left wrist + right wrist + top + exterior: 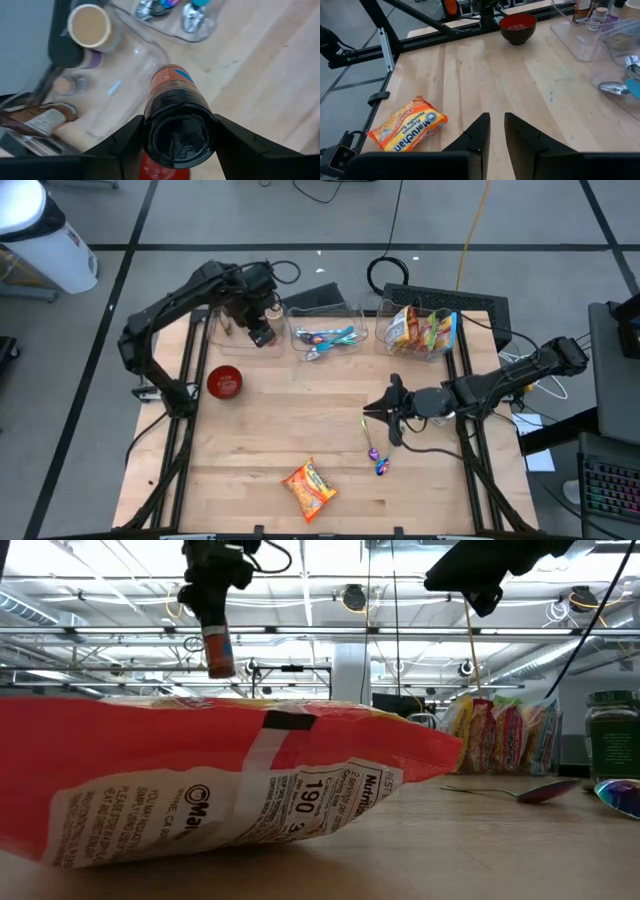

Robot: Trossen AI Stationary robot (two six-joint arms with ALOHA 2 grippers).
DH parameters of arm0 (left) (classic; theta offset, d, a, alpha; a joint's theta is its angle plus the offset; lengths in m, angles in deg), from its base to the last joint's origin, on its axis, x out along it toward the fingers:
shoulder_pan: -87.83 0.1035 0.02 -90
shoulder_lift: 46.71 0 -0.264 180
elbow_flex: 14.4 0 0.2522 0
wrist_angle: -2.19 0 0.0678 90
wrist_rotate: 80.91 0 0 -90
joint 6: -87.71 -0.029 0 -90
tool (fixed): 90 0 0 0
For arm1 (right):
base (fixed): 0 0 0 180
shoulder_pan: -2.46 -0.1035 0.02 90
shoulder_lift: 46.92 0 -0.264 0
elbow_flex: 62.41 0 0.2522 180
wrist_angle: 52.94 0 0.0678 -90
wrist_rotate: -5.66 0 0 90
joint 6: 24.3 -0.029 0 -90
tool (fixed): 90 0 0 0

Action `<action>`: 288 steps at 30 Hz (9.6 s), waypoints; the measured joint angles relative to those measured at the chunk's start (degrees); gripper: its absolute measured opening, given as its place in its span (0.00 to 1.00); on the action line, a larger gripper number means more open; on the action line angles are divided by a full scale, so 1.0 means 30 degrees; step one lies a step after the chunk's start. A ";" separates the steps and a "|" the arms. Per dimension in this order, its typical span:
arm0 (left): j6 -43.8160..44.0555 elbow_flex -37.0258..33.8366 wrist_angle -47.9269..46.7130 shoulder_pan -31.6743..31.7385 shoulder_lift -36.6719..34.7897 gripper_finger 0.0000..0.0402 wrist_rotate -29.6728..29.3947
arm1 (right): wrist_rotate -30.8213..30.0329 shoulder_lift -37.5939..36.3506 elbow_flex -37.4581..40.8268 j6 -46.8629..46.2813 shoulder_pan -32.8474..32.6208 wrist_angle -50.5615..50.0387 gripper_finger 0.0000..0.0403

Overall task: Pick & Place Food Item
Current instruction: Put the orange seasoning bottle into the left transparent bin, then put the right blue spoon into the middle transparent bin

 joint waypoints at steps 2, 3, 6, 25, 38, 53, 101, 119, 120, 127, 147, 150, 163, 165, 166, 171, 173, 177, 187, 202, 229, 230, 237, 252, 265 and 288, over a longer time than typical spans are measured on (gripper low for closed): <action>-0.0613 -0.0011 0.0009 0.0611 0.0051 0.51 -0.0099 | 0.0000 0.0000 0.0142 -0.0009 0.0144 0.0161 0.12; -0.0929 -0.0011 0.0000 0.0900 0.0014 0.51 -0.0183 | 0.0000 0.0000 0.0256 -0.0090 0.0191 0.0161 0.12; -0.1616 -0.0011 -0.0022 0.1880 -0.0040 0.51 -0.0353 | 0.0007 0.0007 0.0619 -0.0518 0.0273 0.0136 0.12; -0.0804 -0.1900 -0.0004 0.7657 -0.0029 0.51 -0.1978 | -0.0073 0.0007 0.1229 -0.1143 0.1049 0.0161 0.06; -0.0830 -0.6555 0.2797 0.7603 -0.0022 0.51 -0.2004 | 0.0000 0.0007 0.1244 -0.1137 0.1897 0.0161 0.01; 0.1986 -0.9318 0.5072 0.7131 -0.0022 0.51 -0.2812 | -0.0021 0.0007 0.1244 -0.1144 0.1974 0.0168 0.00; 0.4656 -1.1326 0.7930 0.7318 -0.0801 0.52 -0.2568 | 0.0022 0.0007 0.1244 -0.1654 0.2495 0.0168 0.00; 0.5172 -1.2845 0.9047 0.7318 -0.0846 0.54 -0.1710 | 0.0015 0.0007 0.1244 -0.1668 0.2495 0.0168 0.00; 0.5161 -1.2922 0.9066 0.7318 -0.0861 0.54 -0.1696 | 0.0015 0.0007 0.1244 -0.1668 0.2495 0.0168 0.00; 0.5231 -1.3009 0.9114 0.7318 -0.0860 0.55 -0.1701 | 0.0015 0.0007 0.1244 -0.1668 0.2495 0.0168 0.00; 0.4730 -1.1399 0.8823 0.7413 -0.1890 0.73 -0.1544 | 0.0015 0.0000 0.1244 -0.2011 0.2495 0.0175 0.00; 0.4156 -1.0136 0.8848 0.7406 -0.2498 0.73 -0.1058 | 0.0014 0.0000 0.1244 -0.2011 0.2495 0.0191 0.00; 0.2995 -0.7015 1.2469 0.5376 -0.3935 0.67 0.8924 | -0.0606 0.0000 0.1244 -0.1509 0.2758 0.3014 0.00; 0.2549 -0.7005 1.3443 0.3993 -0.3956 0.65 0.9761 | -0.0544 0.0000 0.1244 -0.1513 0.2929 0.3229 0.00; 0.2452 -0.7005 1.3874 0.3188 -0.3942 0.64 0.9826 | -0.0525 0.0000 0.1244 -0.1573 0.3005 0.3388 0.00; 0.2293 -0.7005 1.6857 -0.1143 -0.3942 0.58 0.9862 | -0.0456 0.0000 0.1244 -0.1858 0.3019 0.4764 0.02; 0.2202 -0.7005 1.8634 -0.2820 -0.3934 0.56 0.9810 | -0.0412 0.0000 0.1244 -0.1836 0.3019 0.6230 0.04; 0.3643 -0.7005 2.2868 -0.5420 -0.3934 0.53 0.9913 | -0.0432 0.0000 0.1244 -0.1219 0.3109 1.0002 0.11; 0.4280 -0.7005 2.9494 -0.8798 -0.3934 0.48 0.9720 | 0.3239 0.0181 -0.3843 0.2236 0.3232 0.1405 0.40; 0.7034 -0.7005 3.3624 -1.0567 -0.3614 0.55 0.7572 | 0.8540 0.3440 -0.8849 1.1163 -0.0673 -1.5633 0.47; 0.8721 -0.7020 3.7204 -1.5289 -0.1423 0.45 -0.0687 | 0.8440 0.6363 0.1010 1.2029 -0.2553 -0.7287 0.42; 0.8729 -0.7020 3.7290 -1.5289 -0.1347 0.45 -0.0734 | 0.8376 0.6605 0.1010 1.1804 -0.2447 -0.6921 0.41; 0.9132 -0.7020 3.8082 -1.5296 -0.0984 0.45 -0.0798 | 0.7958 0.7942 0.0938 1.0863 -0.1916 -0.5139 0.40; 0.9139 -0.7020 3.7966 -1.5296 -0.0984 0.45 -0.0776 | 0.7952 0.7266 0.1049 0.9892 -0.1486 -0.4331 0.38; 0.8895 -0.7020 3.7878 -1.5296 -0.0984 0.45 -0.0710 | 0.6986 0.7144 0.1018 1.1891 -0.1378 -0.4172 0.37; 0.8959 -0.7020 3.7477 -1.5290 -0.0984 0.45 -0.0724 | 0.9402 0.8823 0.0908 1.0450 0.0034 -0.4080 0.11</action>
